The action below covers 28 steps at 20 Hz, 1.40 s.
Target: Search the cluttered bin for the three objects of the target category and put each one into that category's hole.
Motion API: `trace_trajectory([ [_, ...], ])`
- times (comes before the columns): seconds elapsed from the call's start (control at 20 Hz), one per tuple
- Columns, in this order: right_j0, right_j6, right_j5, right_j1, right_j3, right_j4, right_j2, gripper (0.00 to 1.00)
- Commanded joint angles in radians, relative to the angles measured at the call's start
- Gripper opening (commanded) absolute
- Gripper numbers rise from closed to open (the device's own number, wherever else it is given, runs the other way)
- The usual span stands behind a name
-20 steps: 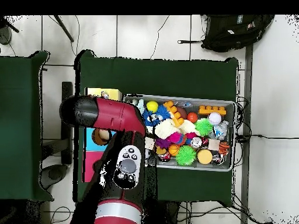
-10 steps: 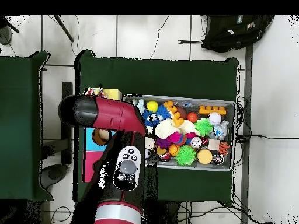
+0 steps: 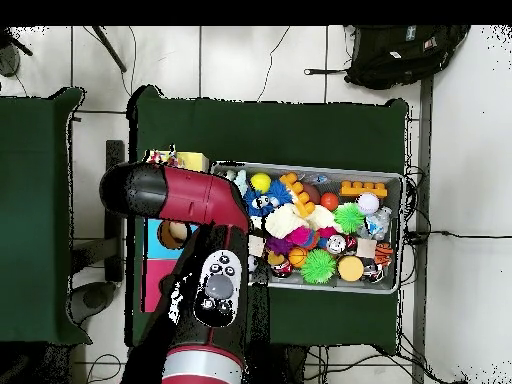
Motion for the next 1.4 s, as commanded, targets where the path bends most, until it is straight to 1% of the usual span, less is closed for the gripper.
trace_trajectory([
  [0.05, -0.033, 0.117, 0.061, -0.010, 0.097, -0.002, 0.071, 1.00],
  [0.3, -0.034, 0.116, 0.056, -0.020, 0.097, -0.003, 0.070, 1.00],
  [0.35, -0.033, 0.119, 0.039, -0.024, 0.104, -0.005, 0.067, 0.00],
  [0.5, -0.031, 0.127, 0.051, -0.018, 0.095, -0.005, 0.060, 0.00],
  [0.55, -0.025, 0.134, 0.075, -0.012, 0.080, -0.007, 0.054, 0.00],
  [0.65, -0.019, 0.153, 0.075, -0.012, 0.078, 0.000, 0.050, 0.00],
  [0.85, -0.009, 0.172, 0.047, -0.009, 0.073, 0.003, 0.041, 0.00],
  [1.15, -0.020, 0.167, 0.004, -0.002, 0.069, 0.007, 0.049, 0.00],
  [1.4, -0.014, 0.176, 0.021, -0.018, 0.062, 0.014, 0.046, 0.00],
])
